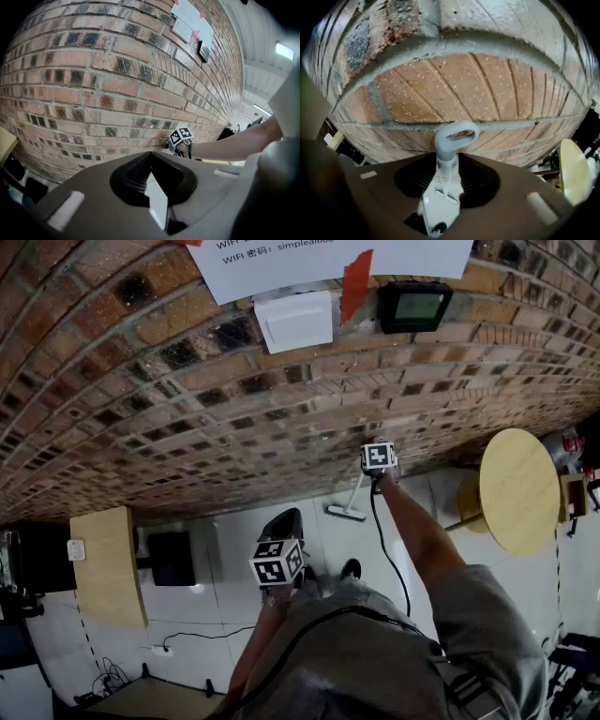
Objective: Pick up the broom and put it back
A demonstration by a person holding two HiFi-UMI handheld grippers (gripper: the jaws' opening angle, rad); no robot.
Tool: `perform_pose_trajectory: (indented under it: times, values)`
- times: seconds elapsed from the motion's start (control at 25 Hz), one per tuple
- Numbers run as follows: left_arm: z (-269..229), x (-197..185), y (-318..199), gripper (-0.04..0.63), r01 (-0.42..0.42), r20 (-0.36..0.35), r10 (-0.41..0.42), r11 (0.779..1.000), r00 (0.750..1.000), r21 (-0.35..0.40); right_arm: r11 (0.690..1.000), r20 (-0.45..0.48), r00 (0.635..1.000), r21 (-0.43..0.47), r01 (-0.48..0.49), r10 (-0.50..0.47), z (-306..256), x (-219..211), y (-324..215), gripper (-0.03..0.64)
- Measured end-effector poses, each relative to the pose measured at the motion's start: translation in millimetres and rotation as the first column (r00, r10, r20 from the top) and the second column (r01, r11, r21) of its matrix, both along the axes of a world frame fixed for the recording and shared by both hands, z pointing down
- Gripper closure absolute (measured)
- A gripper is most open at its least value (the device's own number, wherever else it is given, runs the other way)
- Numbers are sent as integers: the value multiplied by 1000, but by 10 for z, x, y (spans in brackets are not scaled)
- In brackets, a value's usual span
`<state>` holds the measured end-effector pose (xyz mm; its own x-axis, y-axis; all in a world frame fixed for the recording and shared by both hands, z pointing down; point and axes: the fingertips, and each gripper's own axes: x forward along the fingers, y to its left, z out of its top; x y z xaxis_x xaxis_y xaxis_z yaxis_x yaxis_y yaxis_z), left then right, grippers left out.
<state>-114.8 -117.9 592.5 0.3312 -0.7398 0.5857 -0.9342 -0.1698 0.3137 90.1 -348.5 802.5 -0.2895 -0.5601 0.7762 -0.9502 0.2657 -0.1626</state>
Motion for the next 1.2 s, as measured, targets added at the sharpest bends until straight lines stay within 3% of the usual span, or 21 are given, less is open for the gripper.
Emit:
perform_pose_trajectory:
  times: [0.04,0.16,0.36,0.64,0.96,1.2]
  values:
    - [3,7,-21,607,-1,0,1,1000,1000,0,1000,-1,1000,-11,0,0,6,9,6,514]
    - [-1,28,-59,607,-4,-1,4,1000,1000,0,999,-14,1000,-33,7,-8,9,56,41,517]
    - [-21,112,-78,607,-34,-2,34,999,999,9,998,-44,998,27,53,-52,-84,130,159,518]
    - [-106,268,-63,607,-98,-7,98,995,995,35,985,-11,995,137,102,-101,-304,-36,927,518]
    - [-231,436,-44,606,-159,-16,161,984,987,86,951,7,994,292,104,-111,-1161,-112,1629,518]
    - [-388,559,-137,607,-193,-19,197,972,980,132,960,51,998,280,9,-24,-1809,-36,1876,518]
